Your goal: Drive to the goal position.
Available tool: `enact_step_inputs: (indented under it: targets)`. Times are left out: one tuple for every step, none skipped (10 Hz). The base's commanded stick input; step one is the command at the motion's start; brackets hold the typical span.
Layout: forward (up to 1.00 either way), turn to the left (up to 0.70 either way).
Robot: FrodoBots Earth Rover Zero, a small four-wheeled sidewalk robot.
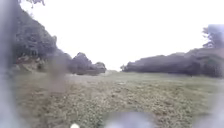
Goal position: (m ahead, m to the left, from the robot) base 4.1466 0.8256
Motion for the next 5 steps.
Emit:
enact_step_inputs:
  targets:
    - [0.00, 0.04]
    - [0.00, 0.04]
    - [0.85, 0.02]
    - [0.85, 0.02]
    - [0.49, 0.03]
